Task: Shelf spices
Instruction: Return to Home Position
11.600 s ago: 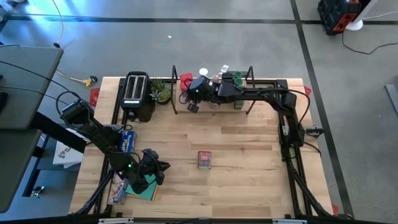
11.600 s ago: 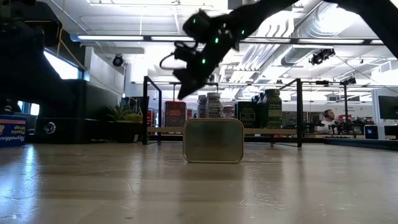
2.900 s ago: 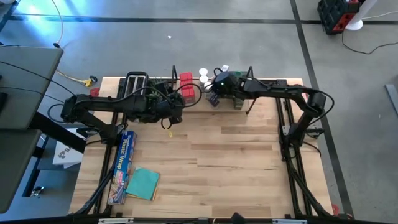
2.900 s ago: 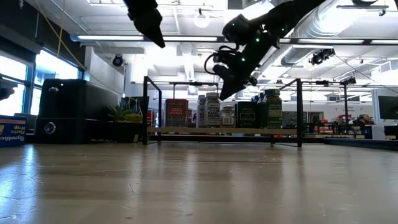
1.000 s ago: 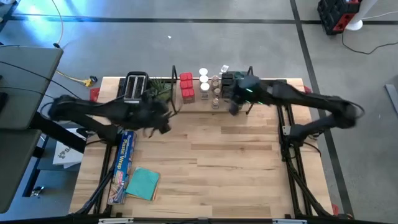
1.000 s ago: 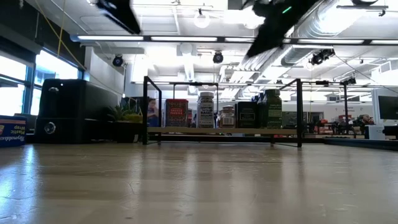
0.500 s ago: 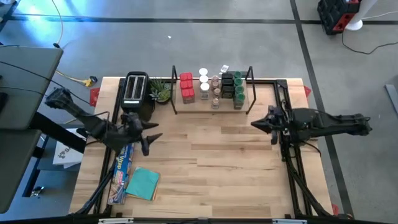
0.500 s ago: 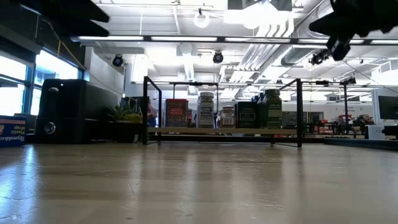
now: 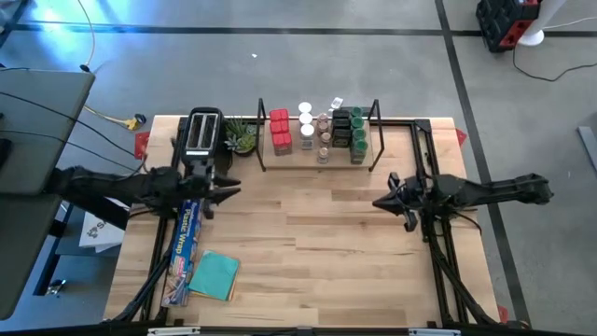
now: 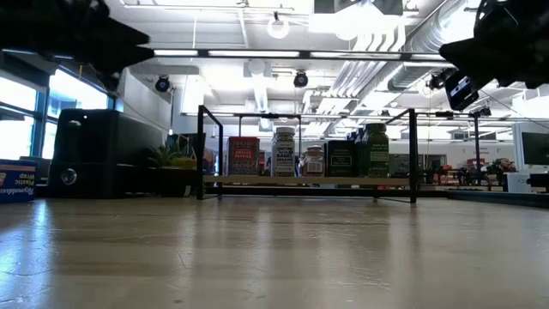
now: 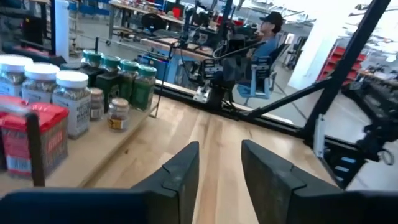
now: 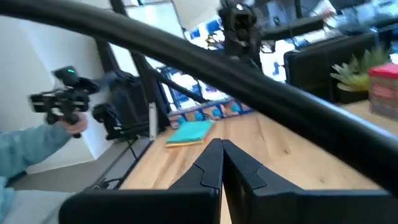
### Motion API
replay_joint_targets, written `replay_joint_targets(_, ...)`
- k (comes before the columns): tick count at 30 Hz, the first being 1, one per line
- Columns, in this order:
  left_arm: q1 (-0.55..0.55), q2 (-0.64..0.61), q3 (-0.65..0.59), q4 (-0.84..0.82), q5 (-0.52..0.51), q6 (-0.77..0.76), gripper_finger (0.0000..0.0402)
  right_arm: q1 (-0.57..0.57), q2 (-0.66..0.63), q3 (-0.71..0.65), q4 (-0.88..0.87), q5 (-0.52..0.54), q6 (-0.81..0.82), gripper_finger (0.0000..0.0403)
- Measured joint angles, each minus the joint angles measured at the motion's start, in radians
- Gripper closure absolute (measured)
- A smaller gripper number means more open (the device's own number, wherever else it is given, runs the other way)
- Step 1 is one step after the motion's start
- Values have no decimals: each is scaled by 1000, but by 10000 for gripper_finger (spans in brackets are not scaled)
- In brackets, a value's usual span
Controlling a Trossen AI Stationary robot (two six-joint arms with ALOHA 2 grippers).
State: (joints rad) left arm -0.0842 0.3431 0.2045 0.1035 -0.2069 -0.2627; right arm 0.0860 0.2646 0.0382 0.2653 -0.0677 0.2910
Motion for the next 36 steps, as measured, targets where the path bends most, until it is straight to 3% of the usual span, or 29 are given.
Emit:
replay_joint_targets(6,-82,-253,-3,-206,-79,-38,311,39,-5,-29,90,-36,-29,403)
replay_joint_targets(10,-157,-342,-3,-260,-144,0,324,97,-6,-29,114,24,-91,403)
replay_joint_targets(17,-214,-339,-45,-273,-254,56,339,151,-11,-29,155,54,-206,403)
replay_joint_targets(25,-214,-339,-143,-161,-249,141,348,110,-13,-29,255,105,-290,403)
replay_joint_targets(28,-214,-339,-149,-143,-243,151,348,64,-13,-29,266,32,-273,403)
replay_joint_targets(36,-214,-337,-149,-143,-248,137,348,18,-11,-29,219,39,-134,403)
